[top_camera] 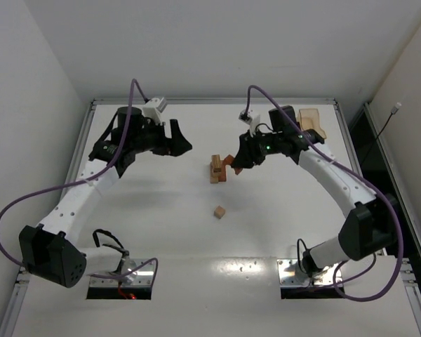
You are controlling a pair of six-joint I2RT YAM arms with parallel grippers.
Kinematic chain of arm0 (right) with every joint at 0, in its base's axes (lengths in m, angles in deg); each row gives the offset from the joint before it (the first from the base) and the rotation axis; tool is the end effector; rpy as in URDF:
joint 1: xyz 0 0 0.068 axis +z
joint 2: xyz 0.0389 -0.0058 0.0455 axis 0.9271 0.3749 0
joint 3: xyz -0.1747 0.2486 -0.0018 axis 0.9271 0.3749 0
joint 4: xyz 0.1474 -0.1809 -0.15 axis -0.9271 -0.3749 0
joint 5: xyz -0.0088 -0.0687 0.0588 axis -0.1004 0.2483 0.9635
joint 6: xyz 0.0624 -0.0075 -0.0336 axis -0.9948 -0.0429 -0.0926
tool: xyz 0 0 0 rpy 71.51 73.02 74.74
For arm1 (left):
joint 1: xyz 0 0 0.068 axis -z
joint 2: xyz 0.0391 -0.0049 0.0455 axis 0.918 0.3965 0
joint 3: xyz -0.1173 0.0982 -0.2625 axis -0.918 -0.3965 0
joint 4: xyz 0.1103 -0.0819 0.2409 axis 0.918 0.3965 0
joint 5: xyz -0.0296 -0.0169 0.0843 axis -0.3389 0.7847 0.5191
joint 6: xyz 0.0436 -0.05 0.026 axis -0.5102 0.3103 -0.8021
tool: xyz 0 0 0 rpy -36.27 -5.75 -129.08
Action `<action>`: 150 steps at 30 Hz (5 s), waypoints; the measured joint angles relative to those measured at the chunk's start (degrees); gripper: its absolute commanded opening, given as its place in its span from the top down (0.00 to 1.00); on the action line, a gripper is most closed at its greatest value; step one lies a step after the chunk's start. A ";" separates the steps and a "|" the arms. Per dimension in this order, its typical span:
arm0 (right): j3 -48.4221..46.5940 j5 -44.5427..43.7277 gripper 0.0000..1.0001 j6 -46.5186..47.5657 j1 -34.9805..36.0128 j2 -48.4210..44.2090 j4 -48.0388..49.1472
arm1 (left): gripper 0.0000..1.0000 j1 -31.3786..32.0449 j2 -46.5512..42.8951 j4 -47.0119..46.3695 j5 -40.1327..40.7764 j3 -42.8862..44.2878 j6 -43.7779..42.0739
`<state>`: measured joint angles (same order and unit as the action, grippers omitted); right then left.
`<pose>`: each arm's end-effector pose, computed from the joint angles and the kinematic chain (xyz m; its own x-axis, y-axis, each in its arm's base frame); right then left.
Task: Build the wood block tower
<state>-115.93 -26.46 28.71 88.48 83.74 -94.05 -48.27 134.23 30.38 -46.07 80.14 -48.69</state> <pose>0.2997 0.1550 0.3150 -0.7021 -0.2346 -0.6723 -0.6737 0.5244 0.5207 0.2826 -0.1207 0.3845 -0.6229 -0.1383 -0.7700 0.4616 0.7298 -0.5044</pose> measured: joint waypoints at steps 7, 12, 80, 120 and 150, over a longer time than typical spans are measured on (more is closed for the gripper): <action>-8.94 -21.31 1.00 -10.93 2.21 5.70 -1.79 | 0.00 -6.80 -2.19 6.45 5.86 -5.40 0.66; -10.08 -26.80 1.00 -21.07 5.95 7.78 -0.44 | 0.00 -11.04 -5.60 7.98 5.57 -8.63 1.68; -5.64 -45.68 1.00 -37.29 12.59 23.52 21.16 | 0.00 -17.75 -3.04 8.70 -4.44 -12.50 -1.36; -4.37 -46.29 1.00 -35.08 12.98 22.27 22.67 | 0.01 -17.75 -1.20 7.85 -5.07 -12.50 -1.31; -2.40 -46.29 0.93 -34.99 13.46 20.87 22.62 | 0.00 -17.75 -1.20 7.85 -5.07 -12.50 -1.31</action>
<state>-118.33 -72.75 -6.28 101.94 104.62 -71.43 -66.02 133.02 38.22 -51.14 67.64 -50.00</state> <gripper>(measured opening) 0.313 0.996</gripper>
